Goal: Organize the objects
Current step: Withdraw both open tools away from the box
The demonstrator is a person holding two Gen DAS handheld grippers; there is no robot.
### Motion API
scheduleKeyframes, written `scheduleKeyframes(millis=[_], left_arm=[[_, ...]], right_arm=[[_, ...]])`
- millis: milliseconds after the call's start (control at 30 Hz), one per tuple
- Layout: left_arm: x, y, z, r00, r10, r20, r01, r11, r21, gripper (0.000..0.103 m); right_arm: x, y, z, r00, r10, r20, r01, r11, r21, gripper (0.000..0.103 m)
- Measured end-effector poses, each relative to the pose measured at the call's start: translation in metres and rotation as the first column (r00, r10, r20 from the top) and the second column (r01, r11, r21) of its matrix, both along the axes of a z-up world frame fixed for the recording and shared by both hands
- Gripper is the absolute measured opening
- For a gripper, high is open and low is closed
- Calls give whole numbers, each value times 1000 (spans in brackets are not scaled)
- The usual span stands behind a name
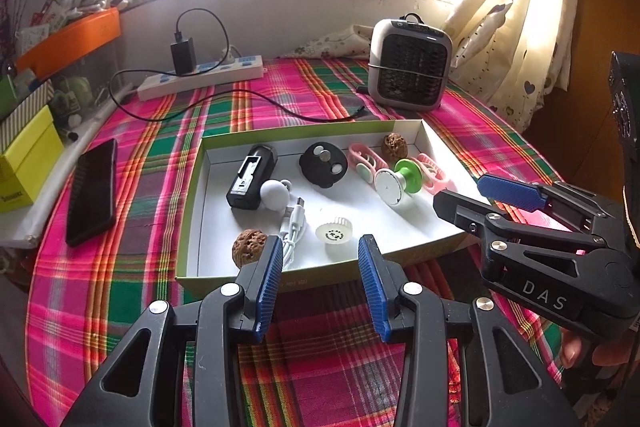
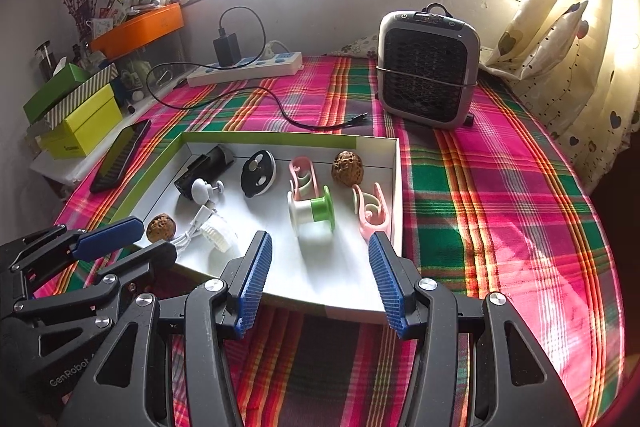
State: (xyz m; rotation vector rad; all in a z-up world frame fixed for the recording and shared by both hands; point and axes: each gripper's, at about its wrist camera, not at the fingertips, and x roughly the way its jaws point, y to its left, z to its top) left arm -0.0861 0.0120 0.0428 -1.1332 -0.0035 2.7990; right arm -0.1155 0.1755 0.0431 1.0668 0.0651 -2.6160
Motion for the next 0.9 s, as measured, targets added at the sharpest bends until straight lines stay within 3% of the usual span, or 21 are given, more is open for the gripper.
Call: scheduleKeyframes(millis=[300,900], left_arm=[[22,0,-3,1000,28,-4,-28,1000,-9,37],[47,-5,-37,991,99,88,-95,994,-46,37]], right_arm=[[27,-1,0,1000,-24,-19,24,1000,17,52],[62,7,-34,995,-78,60,75,996,45,53]])
